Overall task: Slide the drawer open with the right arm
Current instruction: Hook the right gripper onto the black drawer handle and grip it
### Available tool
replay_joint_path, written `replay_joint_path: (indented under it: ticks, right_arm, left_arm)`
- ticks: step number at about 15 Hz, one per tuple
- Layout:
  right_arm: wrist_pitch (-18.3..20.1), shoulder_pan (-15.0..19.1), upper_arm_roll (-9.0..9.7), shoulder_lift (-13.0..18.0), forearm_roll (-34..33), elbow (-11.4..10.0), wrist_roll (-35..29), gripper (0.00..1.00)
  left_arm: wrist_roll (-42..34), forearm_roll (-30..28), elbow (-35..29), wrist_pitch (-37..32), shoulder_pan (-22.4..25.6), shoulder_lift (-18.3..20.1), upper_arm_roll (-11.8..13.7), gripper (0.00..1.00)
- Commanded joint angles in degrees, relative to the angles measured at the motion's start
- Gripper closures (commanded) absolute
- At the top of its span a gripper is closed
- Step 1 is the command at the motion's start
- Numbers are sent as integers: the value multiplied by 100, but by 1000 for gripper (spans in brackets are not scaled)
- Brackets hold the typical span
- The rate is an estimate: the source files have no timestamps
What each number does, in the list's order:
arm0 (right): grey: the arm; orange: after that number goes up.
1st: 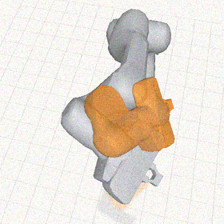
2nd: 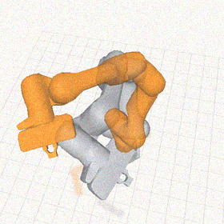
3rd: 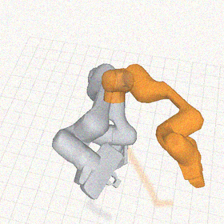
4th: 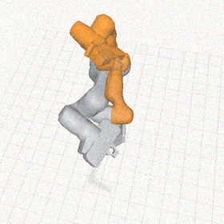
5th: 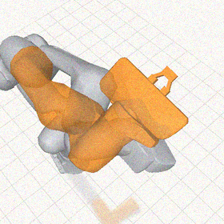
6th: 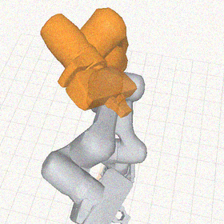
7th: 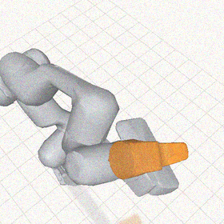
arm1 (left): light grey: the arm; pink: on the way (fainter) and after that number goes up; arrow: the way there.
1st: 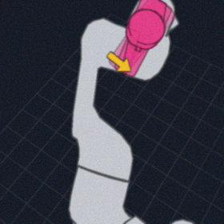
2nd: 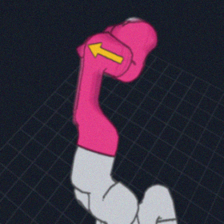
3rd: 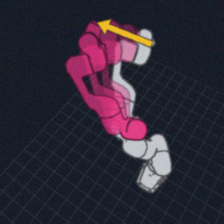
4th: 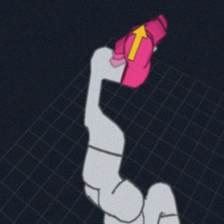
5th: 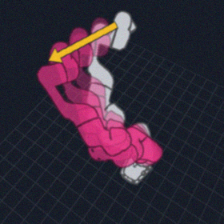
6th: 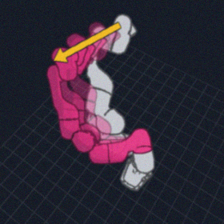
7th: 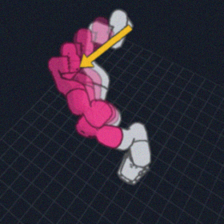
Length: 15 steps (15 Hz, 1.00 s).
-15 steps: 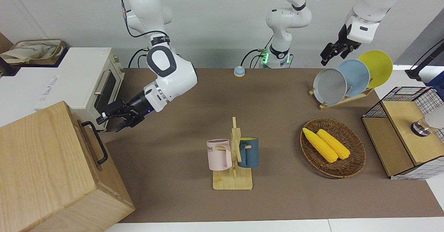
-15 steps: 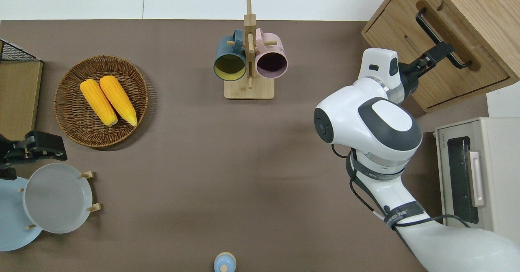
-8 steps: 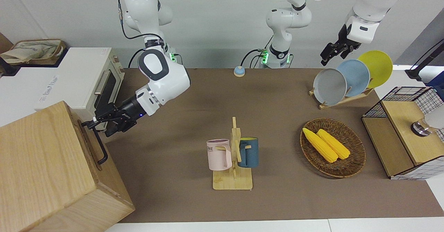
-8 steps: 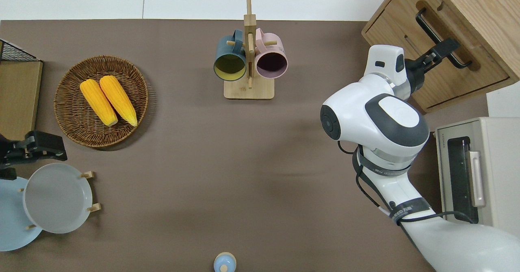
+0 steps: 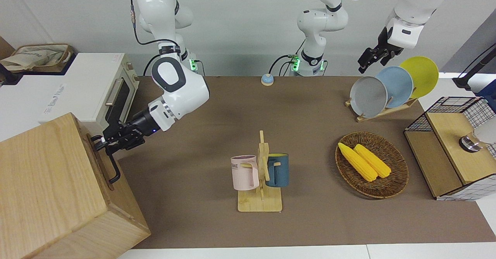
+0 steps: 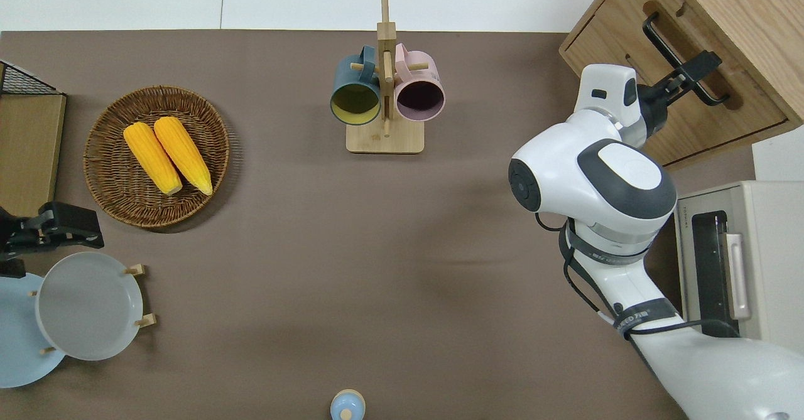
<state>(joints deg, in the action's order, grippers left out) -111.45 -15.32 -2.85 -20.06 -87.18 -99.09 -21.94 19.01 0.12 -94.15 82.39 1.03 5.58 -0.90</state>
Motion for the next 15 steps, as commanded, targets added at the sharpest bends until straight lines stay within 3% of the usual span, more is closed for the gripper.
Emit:
replay_joint_path:
  ticks: [1, 7, 15]
  right_arm:
    - [-114, 73, 12, -95, -185, 83, -205, 802]
    - [-61, -6, 21, -86, -124, 136, -240, 971]
    - [342, -76, 170, -86, -1, 215, -161, 1000]
  left_arm:
    - [-55, -21, 2, -12, -24, 49, 29, 7]
    - [-55, -21, 2, -12, -24, 49, 29, 7]
    - [-55, -21, 2, -12, -24, 49, 29, 7]
